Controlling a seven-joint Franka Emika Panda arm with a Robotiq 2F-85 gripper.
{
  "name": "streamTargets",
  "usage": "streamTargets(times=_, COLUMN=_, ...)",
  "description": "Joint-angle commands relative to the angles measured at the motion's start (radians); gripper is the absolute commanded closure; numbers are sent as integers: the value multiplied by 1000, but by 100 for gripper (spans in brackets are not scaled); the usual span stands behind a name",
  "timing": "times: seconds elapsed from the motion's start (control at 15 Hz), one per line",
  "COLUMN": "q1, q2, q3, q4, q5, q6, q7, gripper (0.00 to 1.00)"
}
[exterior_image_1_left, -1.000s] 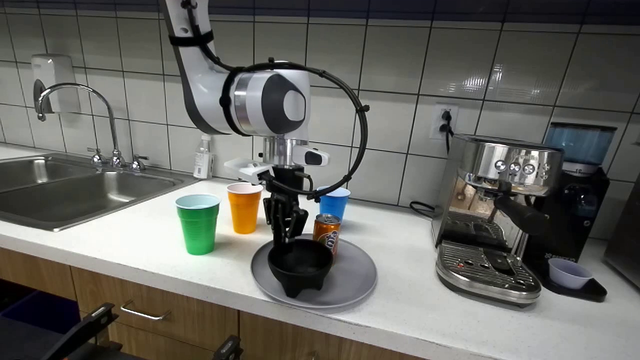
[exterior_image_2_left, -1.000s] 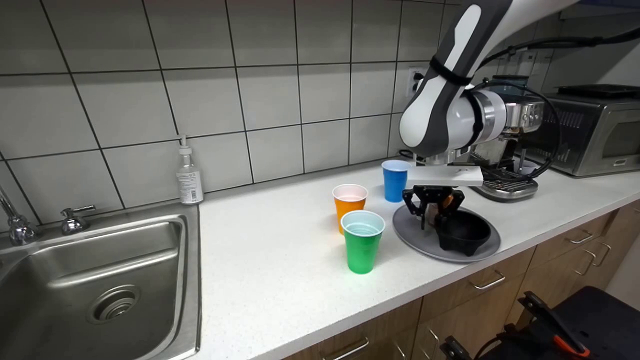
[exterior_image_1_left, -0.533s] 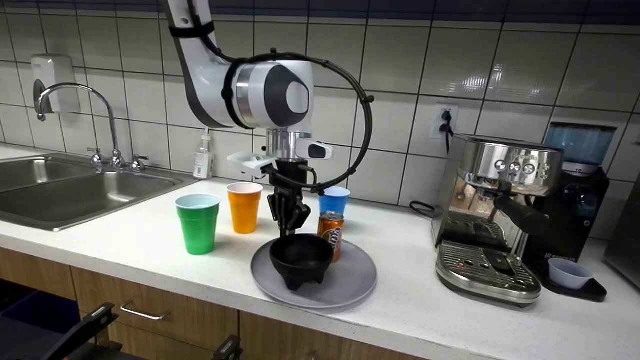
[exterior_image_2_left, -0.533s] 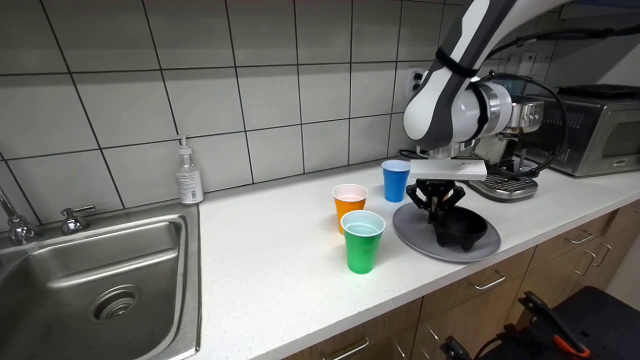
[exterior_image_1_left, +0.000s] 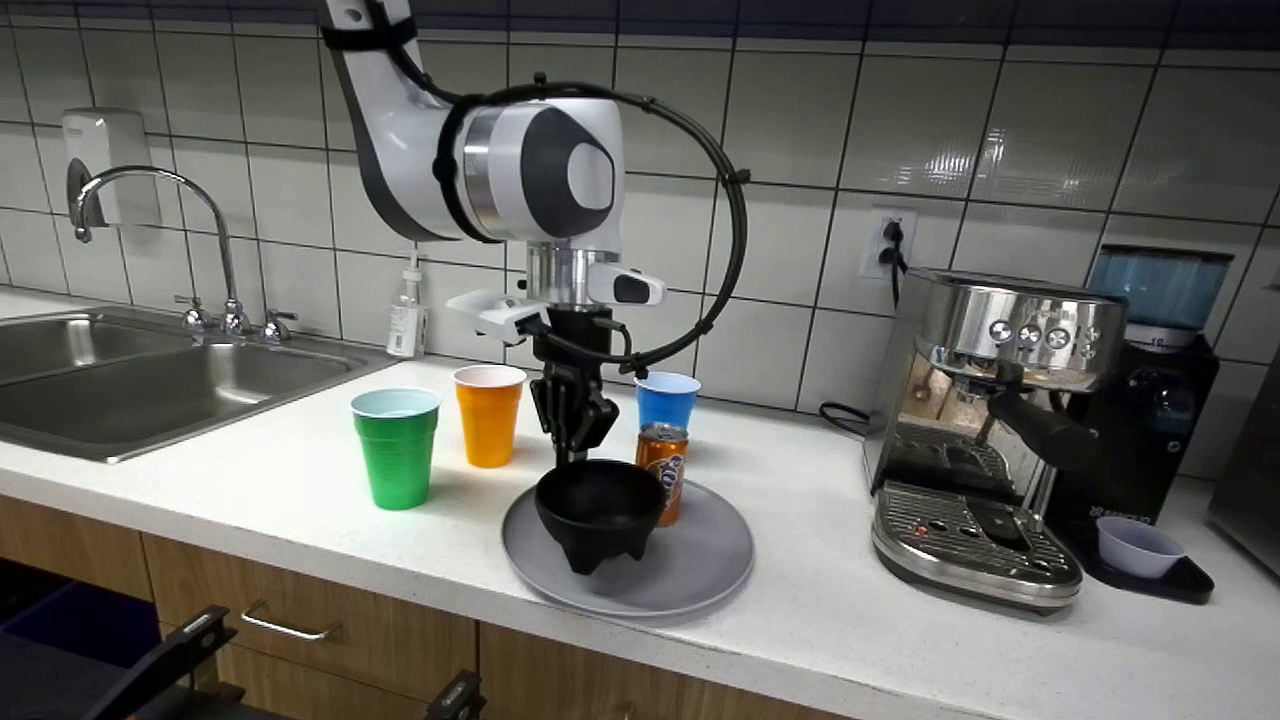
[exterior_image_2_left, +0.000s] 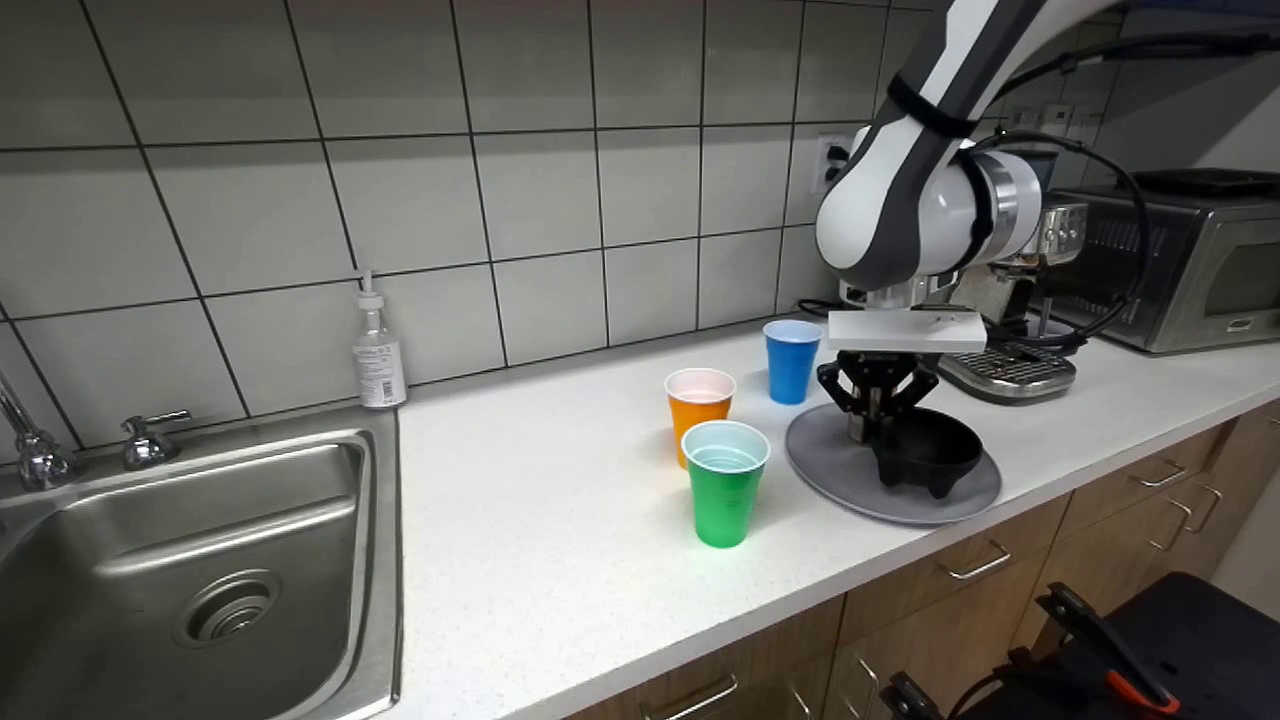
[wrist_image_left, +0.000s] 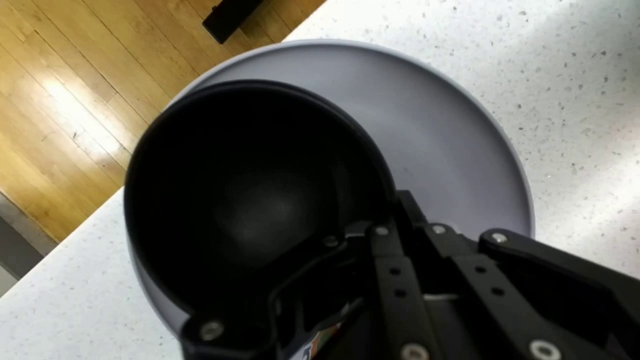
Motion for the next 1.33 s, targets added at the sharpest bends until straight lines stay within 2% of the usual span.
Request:
streamTargets(times=0.0, q1=-2, q2=-103, q3=5, q4=-61, q5=-22, q6=-38, q7=-16, gripper=98)
streamTargets(times=0.6, q1=-76, q2=-214, q3=-1, q4=-131, q5=-25, q6=-69, q7=-57, gripper=98)
streamTargets(times=1.27, q1=-195, q2=-227, q3=-42, q4=-114, q5=-87, q6=-90, q7=-59, gripper=98)
